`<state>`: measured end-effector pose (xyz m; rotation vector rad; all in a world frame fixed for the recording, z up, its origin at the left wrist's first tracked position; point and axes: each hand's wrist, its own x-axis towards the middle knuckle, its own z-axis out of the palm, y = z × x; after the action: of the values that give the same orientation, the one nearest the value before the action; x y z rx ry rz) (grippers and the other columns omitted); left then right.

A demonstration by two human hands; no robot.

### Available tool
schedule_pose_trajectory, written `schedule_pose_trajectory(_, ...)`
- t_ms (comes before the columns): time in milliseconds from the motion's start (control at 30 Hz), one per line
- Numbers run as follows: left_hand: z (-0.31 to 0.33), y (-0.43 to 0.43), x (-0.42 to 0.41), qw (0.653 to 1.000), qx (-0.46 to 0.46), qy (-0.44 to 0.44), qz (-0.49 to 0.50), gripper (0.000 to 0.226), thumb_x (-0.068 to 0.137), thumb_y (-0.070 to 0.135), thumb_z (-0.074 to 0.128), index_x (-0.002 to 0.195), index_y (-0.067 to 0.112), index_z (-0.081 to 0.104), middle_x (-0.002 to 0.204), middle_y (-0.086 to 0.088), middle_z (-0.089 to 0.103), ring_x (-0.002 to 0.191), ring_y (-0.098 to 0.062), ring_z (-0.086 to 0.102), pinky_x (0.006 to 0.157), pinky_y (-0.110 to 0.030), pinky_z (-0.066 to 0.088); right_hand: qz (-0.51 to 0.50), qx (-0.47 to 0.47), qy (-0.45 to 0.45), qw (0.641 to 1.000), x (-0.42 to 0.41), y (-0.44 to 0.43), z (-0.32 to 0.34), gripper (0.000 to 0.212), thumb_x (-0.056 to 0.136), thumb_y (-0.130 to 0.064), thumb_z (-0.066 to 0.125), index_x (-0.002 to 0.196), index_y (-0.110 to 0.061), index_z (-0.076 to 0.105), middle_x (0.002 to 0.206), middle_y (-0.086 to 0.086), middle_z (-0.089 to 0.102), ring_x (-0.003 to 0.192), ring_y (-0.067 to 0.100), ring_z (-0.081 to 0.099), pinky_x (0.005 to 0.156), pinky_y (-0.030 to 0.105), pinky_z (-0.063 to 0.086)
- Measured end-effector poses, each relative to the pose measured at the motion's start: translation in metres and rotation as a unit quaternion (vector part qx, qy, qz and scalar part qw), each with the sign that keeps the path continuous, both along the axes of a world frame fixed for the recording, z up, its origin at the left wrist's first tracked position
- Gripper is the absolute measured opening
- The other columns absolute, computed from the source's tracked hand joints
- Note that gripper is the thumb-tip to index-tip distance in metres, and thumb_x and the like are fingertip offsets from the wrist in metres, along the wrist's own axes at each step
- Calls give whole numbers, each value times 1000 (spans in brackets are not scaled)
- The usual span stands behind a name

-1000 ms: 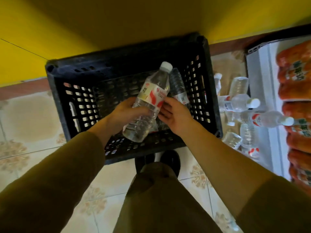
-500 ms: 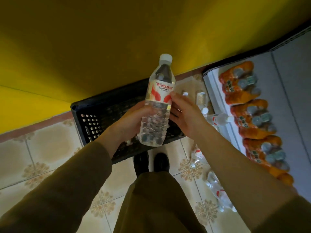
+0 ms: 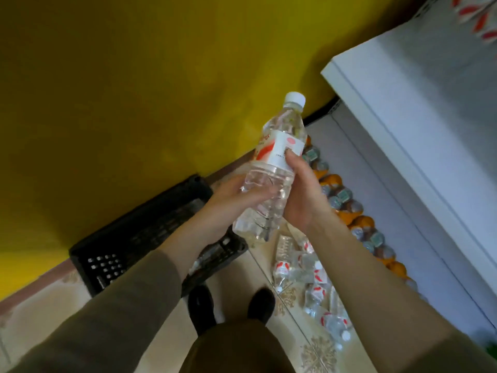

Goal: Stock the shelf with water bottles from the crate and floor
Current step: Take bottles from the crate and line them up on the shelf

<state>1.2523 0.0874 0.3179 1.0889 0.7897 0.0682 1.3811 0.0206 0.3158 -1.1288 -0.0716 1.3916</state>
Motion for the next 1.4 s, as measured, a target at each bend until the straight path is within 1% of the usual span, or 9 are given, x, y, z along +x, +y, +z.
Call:
schedule_pose_trajectory(133,28,-27,57,996,83,2,46,21,75,20,74,93,26,67,89,6,72,84,-11,68,70,-20,52,-2,-40,-98,994,48,-27,34,37,87,-37,49,112,-12,61,106,11,67,94,23,65,88,40,52)
schedule_pose_trajectory(233,43,-49,98,980,173,3,102,29,69,14,78,88,29,61,79,16,66,73,1,63,59,-7,48,17,-81,-223,971,83,-49,60,38,84,-41,58,116,-22,60,107,2,69,96,22,66,73,33,58)
schedule_pose_trajectory(367,57,-71,147,963,250,2,104,34,67,28,78,95,27,59,83,15,66,79,-2,64,65,-15,49,29,-120,-339,933,114,-68,91,24,77,-40,71,94,-40,55,90,-11,66,107,45,58,86,63,47)
schedule_pose_trajectory(533,62,-90,197,953,292,-42,71,41,66,15,80,98,30,58,85,18,65,80,7,63,61,0,44,-41,-128,-321,937,159,-88,104,23,75,-12,75,82,-25,57,81,-4,66,77,16,67,71,31,57)
schedule_pose_trajectory(633,63,-98,223,952,299,-54,30,48,66,16,80,105,26,54,89,20,62,83,6,61,62,3,43,-68,-162,-303,937,186,-103,103,49,69,-13,78,113,-11,57,99,4,67,88,19,68,64,27,55)
schedule_pose_trajectory(800,66,-103,279,941,310,-121,-60,52,76,28,73,122,24,49,109,13,58,102,-6,58,79,-9,47,-141,-170,-310,925,240,-130,103,55,70,-9,78,119,-10,54,108,6,67,97,22,67,79,33,57)
schedule_pose_trajectory(900,62,-106,316,928,334,-129,-107,52,80,31,69,126,24,48,115,12,59,102,-2,54,75,2,38,-196,-181,-333,904,269,-141,99,61,68,-3,78,121,-11,50,112,7,63,101,24,64,87,40,54)
schedule_pose_trajectory(1167,36,-121,392,918,332,-92,-196,64,88,42,53,144,31,24,142,2,47,129,-21,46,109,-39,37,-302,-152,-371,865,321,-158,76,63,68,13,72,120,-11,46,105,0,63,92,14,66,72,23,58)
schedule_pose_trajectory(1400,20,-137,438,935,259,-81,-228,55,94,35,46,145,24,27,146,-1,42,134,-23,41,107,-31,34,-351,-156,-370,846,359,-177,51,67,65,18,71,123,-4,45,106,4,63,94,22,65,82,34,56)
